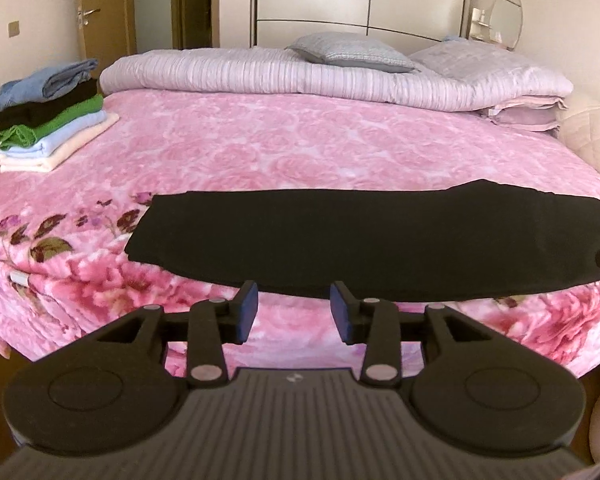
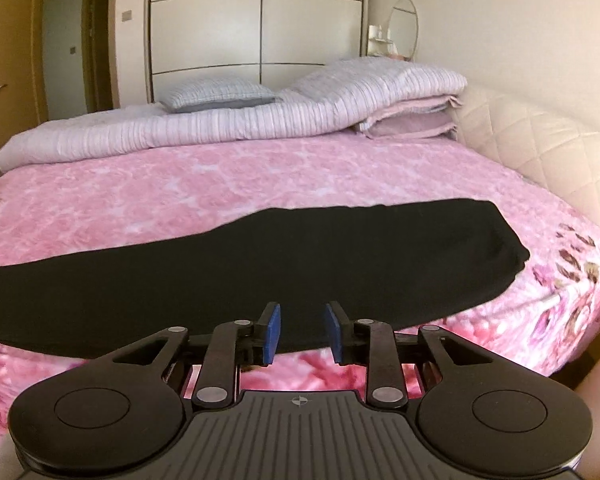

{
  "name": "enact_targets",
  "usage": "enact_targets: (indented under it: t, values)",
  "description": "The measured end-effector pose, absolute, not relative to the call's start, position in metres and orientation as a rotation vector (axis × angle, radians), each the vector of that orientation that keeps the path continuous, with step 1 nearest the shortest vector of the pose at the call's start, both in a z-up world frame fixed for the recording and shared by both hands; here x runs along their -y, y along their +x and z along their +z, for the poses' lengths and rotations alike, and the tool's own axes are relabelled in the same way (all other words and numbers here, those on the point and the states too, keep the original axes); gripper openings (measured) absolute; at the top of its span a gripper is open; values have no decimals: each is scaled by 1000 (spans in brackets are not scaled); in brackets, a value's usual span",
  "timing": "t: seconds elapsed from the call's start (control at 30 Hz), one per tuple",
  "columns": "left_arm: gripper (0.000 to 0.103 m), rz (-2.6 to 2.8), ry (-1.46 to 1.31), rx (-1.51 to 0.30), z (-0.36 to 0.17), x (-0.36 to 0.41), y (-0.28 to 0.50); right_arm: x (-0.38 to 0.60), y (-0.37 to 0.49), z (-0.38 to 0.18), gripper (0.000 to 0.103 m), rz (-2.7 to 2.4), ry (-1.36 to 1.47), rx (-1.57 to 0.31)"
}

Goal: Fold clothes

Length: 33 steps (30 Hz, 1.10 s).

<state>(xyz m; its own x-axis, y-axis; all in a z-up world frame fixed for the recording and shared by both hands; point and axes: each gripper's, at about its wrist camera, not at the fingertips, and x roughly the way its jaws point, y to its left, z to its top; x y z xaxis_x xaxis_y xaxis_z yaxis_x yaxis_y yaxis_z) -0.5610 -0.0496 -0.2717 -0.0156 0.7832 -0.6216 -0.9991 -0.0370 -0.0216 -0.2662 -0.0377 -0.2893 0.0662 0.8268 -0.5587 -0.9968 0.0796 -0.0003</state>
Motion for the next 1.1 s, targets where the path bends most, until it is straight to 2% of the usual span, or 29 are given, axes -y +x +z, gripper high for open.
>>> enact_targets:
  t: [0.43,0.77,1.1]
  values:
    - [36,1403,-579,-448,-264,28,-505,30,-236,-293,35,1421,-400,-522]
    - [36,1350,-592,-518,-276,-14,-451,8,-190,-289,35,1374,-375,-552]
    - [36,1308,-670,-552,-296,-48,-470,0,-162,-281,35,1349,-355,-564]
